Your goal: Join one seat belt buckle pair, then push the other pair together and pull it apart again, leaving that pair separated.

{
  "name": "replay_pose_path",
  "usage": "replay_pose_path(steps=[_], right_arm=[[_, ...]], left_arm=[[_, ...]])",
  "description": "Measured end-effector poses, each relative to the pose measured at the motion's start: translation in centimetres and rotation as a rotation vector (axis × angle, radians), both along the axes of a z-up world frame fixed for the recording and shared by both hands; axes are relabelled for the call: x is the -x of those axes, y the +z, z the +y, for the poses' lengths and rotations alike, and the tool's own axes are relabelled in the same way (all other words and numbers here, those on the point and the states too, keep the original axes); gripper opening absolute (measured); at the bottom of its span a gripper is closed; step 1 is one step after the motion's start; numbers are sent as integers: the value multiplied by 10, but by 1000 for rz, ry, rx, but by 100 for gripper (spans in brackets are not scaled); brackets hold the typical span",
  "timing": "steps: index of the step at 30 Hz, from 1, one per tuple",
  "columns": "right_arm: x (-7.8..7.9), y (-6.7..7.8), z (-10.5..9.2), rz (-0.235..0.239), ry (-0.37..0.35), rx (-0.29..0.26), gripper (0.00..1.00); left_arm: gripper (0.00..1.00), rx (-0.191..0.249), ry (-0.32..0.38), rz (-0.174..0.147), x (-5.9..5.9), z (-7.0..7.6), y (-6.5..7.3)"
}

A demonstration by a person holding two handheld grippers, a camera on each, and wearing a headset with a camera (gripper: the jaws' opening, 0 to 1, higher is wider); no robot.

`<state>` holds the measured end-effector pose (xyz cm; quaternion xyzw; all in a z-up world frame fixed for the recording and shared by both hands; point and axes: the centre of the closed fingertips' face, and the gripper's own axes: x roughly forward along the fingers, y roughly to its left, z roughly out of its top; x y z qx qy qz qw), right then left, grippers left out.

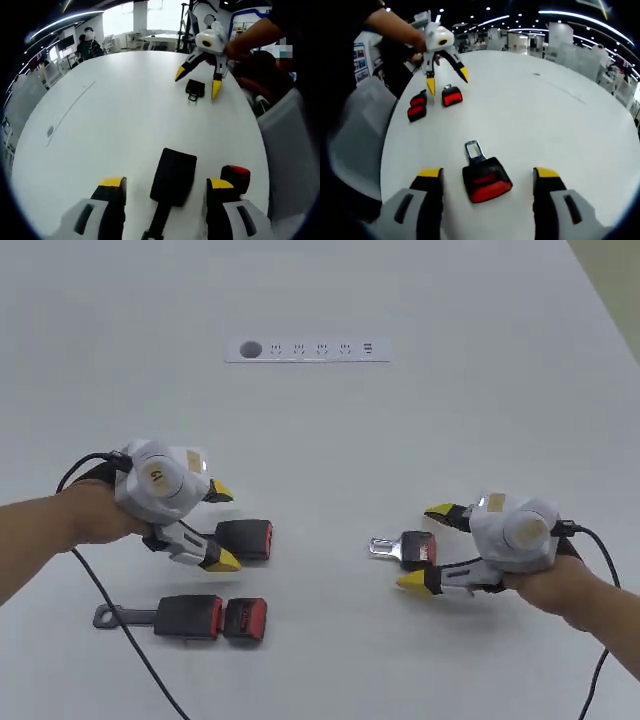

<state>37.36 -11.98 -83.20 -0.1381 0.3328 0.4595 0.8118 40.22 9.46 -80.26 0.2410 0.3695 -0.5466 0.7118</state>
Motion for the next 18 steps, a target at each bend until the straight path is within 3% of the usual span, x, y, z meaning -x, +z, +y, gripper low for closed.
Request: replay_pose_path(steps=[2, 4, 5, 7, 10, 18], right_arm=[[0, 3, 0, -19, -23, 3, 83], [0, 7, 0, -34, -71, -11, 84], [-2, 11, -1, -45, -117, -22, 86], [-4, 18, -2, -79, -170, -35, 91], [4, 22, -1, -84, -203, -42, 92], [23, 42, 7, -135, -244, -51, 98]], left_arm=[[78, 36, 80, -22, -5, 4, 9], [88, 80, 197, -8, -6, 9, 18], [91, 100, 229, -18, -7, 12, 22], [90, 136, 278, -59, -9, 19, 30], [93, 193, 386, -52, 0, 33, 40], [97, 244, 443, -113, 31, 61, 60]])
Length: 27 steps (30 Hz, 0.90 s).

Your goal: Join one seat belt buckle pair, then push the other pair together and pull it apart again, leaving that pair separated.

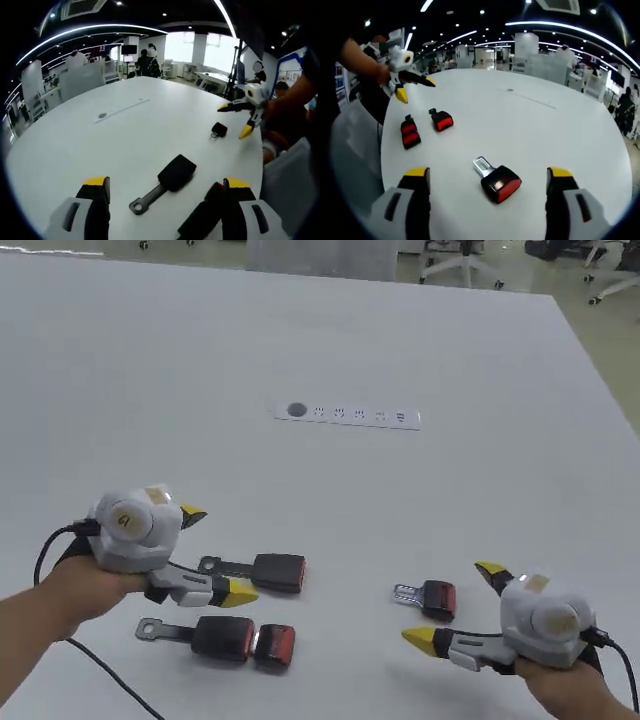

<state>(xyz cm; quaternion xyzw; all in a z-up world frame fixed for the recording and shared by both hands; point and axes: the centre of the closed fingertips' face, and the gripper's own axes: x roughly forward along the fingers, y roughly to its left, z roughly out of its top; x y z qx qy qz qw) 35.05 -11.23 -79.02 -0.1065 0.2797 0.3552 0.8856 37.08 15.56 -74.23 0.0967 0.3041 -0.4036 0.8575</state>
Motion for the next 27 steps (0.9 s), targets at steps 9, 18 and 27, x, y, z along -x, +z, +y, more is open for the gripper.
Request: replay_pose_path(steps=[9, 18, 27], right_arm=[[29, 16, 23, -28, 9, -11, 100], [59, 18, 36, -38, 53, 21, 100], [67, 34, 40, -76, 20, -3, 100]], left_arm=[[100, 41, 23, -36, 32, 26, 10], [100, 70, 43, -55, 53, 48, 16], [100, 66, 38, -91, 59, 55, 24]])
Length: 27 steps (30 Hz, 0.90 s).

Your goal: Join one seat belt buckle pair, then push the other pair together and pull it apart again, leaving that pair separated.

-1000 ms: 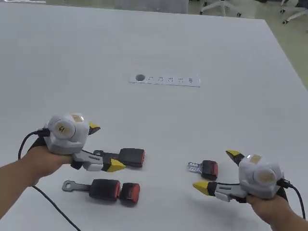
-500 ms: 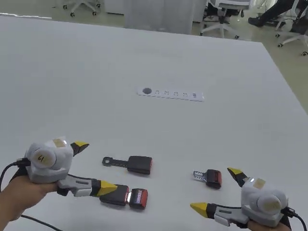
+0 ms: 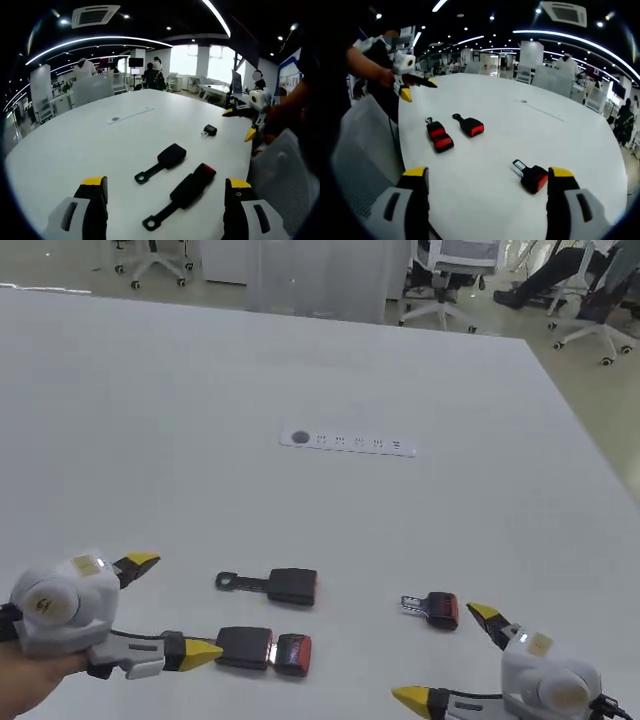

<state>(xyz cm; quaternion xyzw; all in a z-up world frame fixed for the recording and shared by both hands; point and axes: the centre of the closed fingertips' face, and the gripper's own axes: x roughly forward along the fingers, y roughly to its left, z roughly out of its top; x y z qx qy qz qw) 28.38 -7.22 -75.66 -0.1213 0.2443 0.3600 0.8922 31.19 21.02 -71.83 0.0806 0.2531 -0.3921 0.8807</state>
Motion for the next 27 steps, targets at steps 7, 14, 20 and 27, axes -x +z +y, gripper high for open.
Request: replay_pose_path(steps=[7, 14, 20, 27], right_arm=[[3, 1, -2, -6, -21, -7, 100], [8, -8, -3, 6, -13, 9, 100], [8, -10, -3, 16, -6, 9, 100], [8, -7, 2, 6, 17, 5, 100]], left_arm=[[100, 13, 7, -9, 0, 0, 3], [100, 5, -11, 5, 7, 1, -4], [100, 13, -5, 3, 10, 4, -3], [100, -5, -32, 6, 15, 4, -5]])
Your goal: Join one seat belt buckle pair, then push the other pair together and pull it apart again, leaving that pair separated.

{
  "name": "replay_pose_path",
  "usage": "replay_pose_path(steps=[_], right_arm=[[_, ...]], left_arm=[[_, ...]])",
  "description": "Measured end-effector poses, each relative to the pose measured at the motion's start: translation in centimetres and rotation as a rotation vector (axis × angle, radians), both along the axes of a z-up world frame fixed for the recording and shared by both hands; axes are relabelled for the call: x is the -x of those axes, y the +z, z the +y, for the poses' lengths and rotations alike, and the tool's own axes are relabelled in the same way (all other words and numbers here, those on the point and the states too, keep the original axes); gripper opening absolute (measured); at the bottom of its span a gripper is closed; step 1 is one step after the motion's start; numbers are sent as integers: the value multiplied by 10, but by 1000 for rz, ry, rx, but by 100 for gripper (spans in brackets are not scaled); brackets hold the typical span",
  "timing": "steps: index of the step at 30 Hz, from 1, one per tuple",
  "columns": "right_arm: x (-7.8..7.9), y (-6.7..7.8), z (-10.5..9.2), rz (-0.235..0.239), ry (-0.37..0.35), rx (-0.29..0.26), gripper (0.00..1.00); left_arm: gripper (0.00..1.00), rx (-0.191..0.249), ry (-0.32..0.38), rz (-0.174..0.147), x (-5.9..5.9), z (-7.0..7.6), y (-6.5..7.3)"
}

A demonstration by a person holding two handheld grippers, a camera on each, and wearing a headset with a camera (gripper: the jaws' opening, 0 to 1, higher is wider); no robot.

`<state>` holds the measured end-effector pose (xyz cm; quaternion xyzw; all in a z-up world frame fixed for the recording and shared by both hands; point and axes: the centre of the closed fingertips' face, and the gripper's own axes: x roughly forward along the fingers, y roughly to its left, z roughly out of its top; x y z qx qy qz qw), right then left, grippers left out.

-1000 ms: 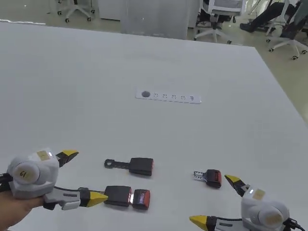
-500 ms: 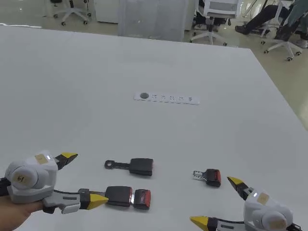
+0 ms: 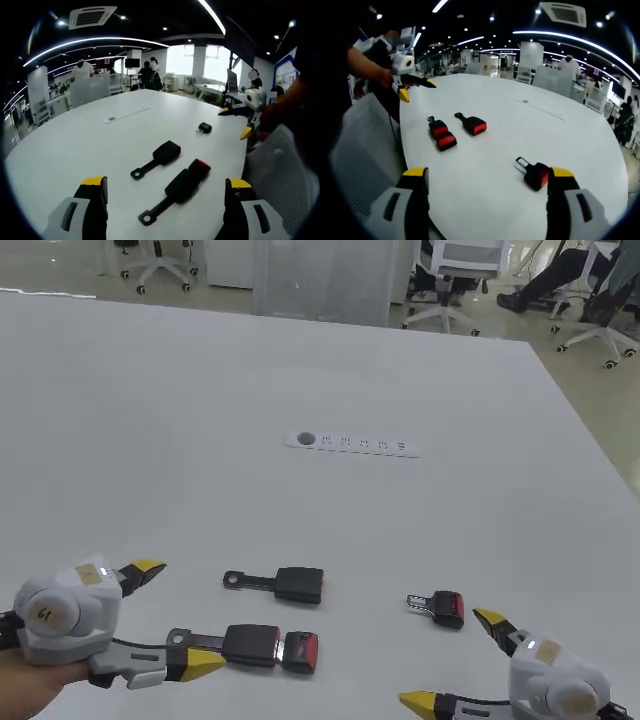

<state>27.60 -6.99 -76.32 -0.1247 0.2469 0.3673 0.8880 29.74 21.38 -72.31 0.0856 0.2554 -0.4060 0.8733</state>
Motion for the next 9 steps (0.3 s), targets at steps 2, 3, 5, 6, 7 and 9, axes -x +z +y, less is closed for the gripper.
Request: replay_pose_path(steps=[2, 3, 5, 6, 7, 9], right_arm=[[0, 1, 1, -3, 4, 0, 100], [0, 2, 2, -7, 6, -2, 100], [0, 2, 3, -8, 12, 0, 100], [0, 2, 3, -9, 16, 2, 100], [1, 3, 4, -10, 20, 4, 100], [1, 3, 5, -12, 26, 6, 100]], left_arm=[[100, 6, 4, 0, 0, 0, 1], [100, 6, 2, 1, 0, 0, 1], [100, 3, -3, -2, 0, 0, 2], [100, 5, -5, -1, 0, -1, 2], [100, 6, -5, 0, 0, -1, 2], [100, 6, -11, 1, 1, -2, 1]])
